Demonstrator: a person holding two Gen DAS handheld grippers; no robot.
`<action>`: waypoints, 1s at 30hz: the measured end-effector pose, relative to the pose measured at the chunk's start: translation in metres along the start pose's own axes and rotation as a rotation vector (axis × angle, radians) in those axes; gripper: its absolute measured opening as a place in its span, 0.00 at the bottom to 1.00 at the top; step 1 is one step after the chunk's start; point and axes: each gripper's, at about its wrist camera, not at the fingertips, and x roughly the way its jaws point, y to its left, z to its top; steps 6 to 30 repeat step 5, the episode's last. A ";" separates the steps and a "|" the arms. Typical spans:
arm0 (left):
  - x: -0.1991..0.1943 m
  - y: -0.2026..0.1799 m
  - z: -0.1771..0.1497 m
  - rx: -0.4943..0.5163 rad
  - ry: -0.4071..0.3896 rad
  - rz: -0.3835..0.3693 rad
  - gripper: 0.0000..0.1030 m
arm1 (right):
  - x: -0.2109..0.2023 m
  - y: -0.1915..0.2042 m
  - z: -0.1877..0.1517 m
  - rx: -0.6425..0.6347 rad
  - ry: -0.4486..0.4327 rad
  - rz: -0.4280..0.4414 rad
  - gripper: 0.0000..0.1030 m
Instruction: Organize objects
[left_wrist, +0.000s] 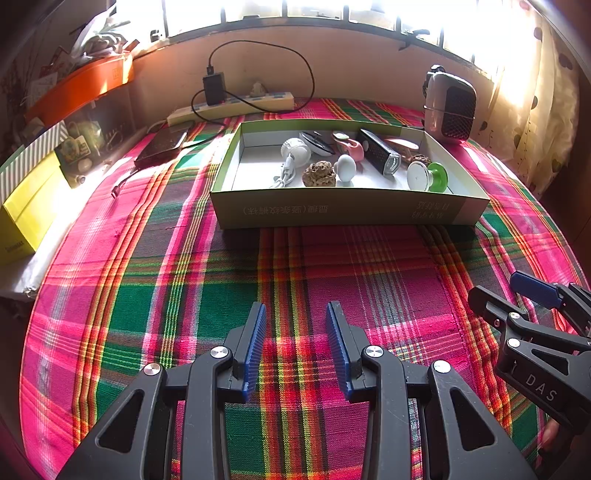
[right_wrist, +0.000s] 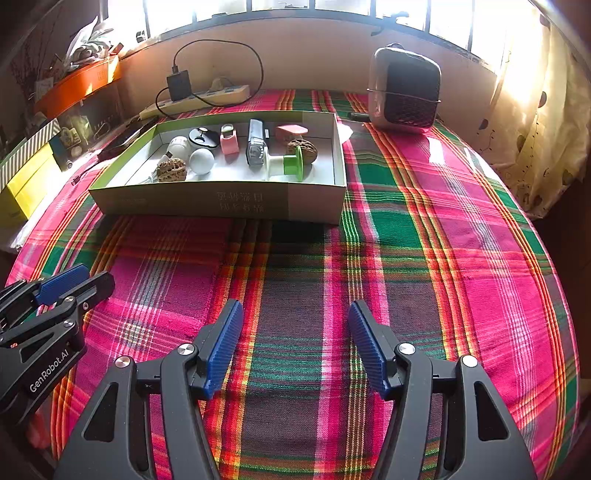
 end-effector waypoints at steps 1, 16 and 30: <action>0.000 0.000 0.000 0.000 0.000 0.000 0.31 | 0.000 0.000 0.000 0.000 0.000 0.000 0.59; 0.000 0.000 0.000 0.001 0.000 0.001 0.31 | 0.000 0.000 0.000 0.000 0.000 0.000 0.59; 0.000 0.000 0.000 0.001 0.000 0.001 0.31 | 0.000 0.000 0.000 0.000 0.000 0.000 0.59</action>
